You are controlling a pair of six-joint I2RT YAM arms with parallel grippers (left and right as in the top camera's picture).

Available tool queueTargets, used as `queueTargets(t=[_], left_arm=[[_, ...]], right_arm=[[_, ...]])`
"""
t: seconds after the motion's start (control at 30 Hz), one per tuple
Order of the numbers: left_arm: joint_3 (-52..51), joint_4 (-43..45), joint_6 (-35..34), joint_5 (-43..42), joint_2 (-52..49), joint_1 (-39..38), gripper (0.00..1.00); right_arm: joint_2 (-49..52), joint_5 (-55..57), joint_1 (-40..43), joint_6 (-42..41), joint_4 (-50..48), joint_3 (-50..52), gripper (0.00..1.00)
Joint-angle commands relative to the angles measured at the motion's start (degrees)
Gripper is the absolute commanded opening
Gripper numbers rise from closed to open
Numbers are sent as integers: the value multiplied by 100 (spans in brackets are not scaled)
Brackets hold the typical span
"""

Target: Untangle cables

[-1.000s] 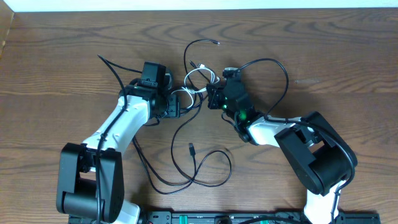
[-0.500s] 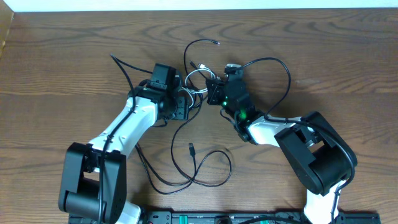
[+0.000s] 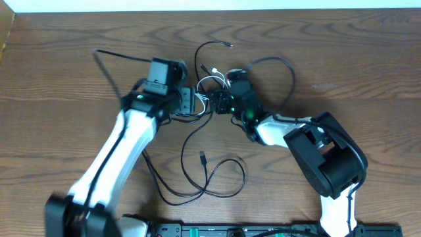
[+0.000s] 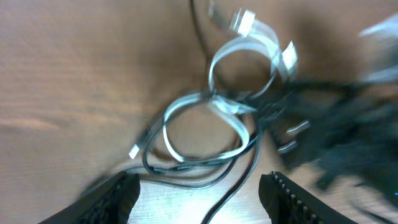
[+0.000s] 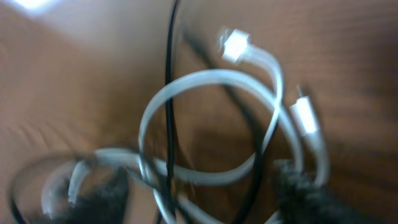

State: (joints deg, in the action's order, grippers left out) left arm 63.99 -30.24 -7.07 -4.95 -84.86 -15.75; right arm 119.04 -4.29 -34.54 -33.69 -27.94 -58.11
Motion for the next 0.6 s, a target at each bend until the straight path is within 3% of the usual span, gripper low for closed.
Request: queueTargets(t=[0.0,0.03,0.2,0.37,0.57], left_arm=[[166,-92,103,118,608,28,68],[166,-103,101,96,706,28,68],[166,-122,98,-199,1115,22,68],[166,-299,96,-363,1287,17,68],[166,-573,98,-361,1307,17,68]], right_arm=[[44,-796,-37,1316,870,-669,92],[46,-885,-37,1513,1226,-844,99],[55,-981,-107,1845,2197,-1388,99],[55,-988,-210,1958,2527,-1421,99],[55,-979,-271,2544,3580,-1421,99]])
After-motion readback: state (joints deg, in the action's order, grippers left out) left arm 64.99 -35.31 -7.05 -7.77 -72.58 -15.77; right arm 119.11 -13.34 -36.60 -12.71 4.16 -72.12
